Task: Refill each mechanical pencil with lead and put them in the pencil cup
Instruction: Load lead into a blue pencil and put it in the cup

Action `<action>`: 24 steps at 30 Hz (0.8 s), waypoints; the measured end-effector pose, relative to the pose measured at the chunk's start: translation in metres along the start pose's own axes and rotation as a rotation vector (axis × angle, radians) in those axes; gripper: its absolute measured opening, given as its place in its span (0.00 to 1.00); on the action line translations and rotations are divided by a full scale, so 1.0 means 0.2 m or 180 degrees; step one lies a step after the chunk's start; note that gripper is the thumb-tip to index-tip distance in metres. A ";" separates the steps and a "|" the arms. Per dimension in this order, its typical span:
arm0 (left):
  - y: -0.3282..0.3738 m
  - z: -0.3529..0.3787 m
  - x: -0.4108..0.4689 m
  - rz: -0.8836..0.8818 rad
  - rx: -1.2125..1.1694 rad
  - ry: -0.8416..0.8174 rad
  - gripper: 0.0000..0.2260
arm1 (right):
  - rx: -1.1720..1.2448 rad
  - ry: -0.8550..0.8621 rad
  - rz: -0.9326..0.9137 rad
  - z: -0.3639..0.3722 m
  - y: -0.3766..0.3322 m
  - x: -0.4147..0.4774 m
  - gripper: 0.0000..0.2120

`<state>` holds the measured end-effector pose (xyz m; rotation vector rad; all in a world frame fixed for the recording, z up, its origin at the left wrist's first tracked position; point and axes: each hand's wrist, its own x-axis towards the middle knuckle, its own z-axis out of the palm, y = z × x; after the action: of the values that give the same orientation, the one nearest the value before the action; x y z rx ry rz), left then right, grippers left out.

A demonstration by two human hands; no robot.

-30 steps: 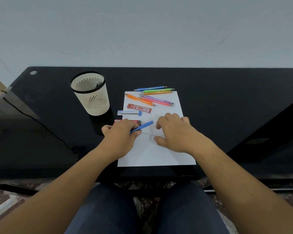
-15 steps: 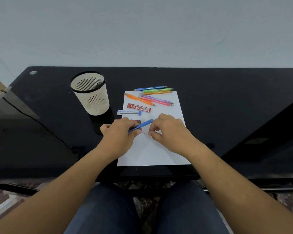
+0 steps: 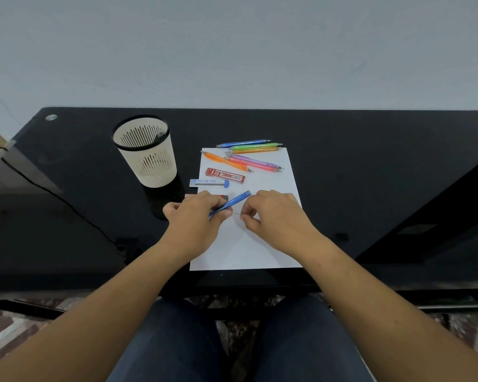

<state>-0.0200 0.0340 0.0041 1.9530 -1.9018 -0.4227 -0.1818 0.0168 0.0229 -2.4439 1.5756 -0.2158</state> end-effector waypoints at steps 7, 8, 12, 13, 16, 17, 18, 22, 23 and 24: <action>-0.07 -0.05 -0.02 0.0261 0.0719 0.0343 0.15 | -0.0434 0.0195 0.0069 -0.07 0.08 -0.03 0.08; -0.08 -0.05 -0.02 0.0323 0.0691 0.0468 0.14 | -0.0420 0.0248 0.0080 -0.08 0.09 -0.03 0.08; -0.10 -0.04 -0.03 0.0472 0.0767 0.0744 0.10 | -0.0346 0.0417 0.0078 -0.11 0.09 -0.04 0.07; -0.10 -0.04 -0.03 0.0511 0.0776 0.0792 0.09 | -0.0325 0.0444 0.0068 -0.12 0.08 -0.04 0.07; -0.11 -0.03 -0.02 0.0634 0.0685 0.0958 0.06 | -0.0251 0.0606 0.0002 -0.11 0.07 -0.04 0.08; -0.11 -0.02 -0.02 0.0664 0.0640 0.1001 0.06 | -0.0216 0.0673 -0.0022 -0.10 0.07 -0.04 0.08; -0.12 -0.02 -0.02 0.0685 0.0596 0.1031 0.06 | -0.0177 0.0751 -0.0051 -0.10 0.07 -0.05 0.08; -0.13 -0.02 -0.01 0.0714 0.0457 0.1113 0.07 | -0.0017 0.1091 -0.0222 -0.10 0.05 -0.05 0.07; -0.13 -0.02 -0.01 0.0701 0.0448 0.1119 0.07 | 0.0027 0.1161 -0.0270 -0.10 0.05 -0.05 0.07; -0.13 -0.02 0.00 0.0679 0.0450 0.1110 0.07 | 0.0068 0.1226 -0.0319 -0.11 0.04 -0.05 0.06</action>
<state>0.0047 0.0354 -0.0047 1.7422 -1.9194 0.1104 -0.1990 0.0208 0.0411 -2.5796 1.5756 -0.7564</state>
